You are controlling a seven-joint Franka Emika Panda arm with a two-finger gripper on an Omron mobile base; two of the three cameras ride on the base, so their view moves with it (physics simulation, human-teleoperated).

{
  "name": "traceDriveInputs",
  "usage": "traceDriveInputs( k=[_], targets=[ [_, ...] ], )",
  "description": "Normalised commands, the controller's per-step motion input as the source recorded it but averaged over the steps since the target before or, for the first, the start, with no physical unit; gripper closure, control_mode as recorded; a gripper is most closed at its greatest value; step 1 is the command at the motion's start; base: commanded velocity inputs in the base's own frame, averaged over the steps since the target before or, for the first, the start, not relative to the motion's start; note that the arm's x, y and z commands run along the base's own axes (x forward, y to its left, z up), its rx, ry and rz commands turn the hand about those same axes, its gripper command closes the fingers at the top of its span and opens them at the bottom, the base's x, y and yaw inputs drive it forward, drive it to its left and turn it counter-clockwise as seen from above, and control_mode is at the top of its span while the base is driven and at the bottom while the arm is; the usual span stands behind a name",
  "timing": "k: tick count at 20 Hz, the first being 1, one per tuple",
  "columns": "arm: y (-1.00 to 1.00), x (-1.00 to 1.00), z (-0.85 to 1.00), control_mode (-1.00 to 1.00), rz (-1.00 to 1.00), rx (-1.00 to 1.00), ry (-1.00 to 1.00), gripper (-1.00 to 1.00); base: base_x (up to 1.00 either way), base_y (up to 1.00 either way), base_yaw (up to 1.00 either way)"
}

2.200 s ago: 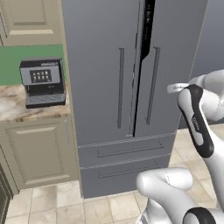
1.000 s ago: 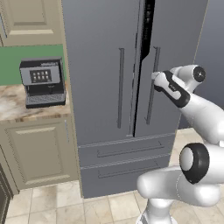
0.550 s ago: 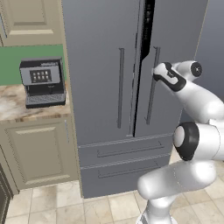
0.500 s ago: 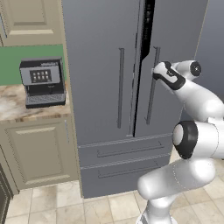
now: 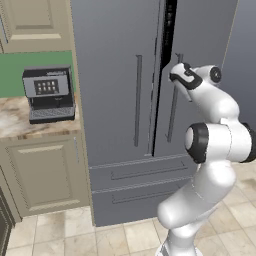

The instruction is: Retrieve the fish from the fridge and place it on the saucepan with marinade on the stove.

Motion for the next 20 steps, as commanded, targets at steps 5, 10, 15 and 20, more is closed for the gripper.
traceDriveInputs(
  k=[5, 10, 15, 20],
  targets=[
    [0.0, 0.48, 0.0, -1.0, 0.01, 0.0, 0.0, -1.0, 0.0, 0.0, 0.0],
    [0.0, 0.49, -0.11, -1.0, 0.02, 0.0, 0.0, -1.0, 0.0, 0.0, 0.0],
    [0.0, 0.51, -0.24, -1.0, 0.02, 0.0, 0.0, -1.0, 0.0, 0.0, 0.0],
    [0.0, 0.41, -0.05, -1.0, 0.0, 0.0, 0.0, 1.0, 0.0, 0.0, 0.0]
  ],
)
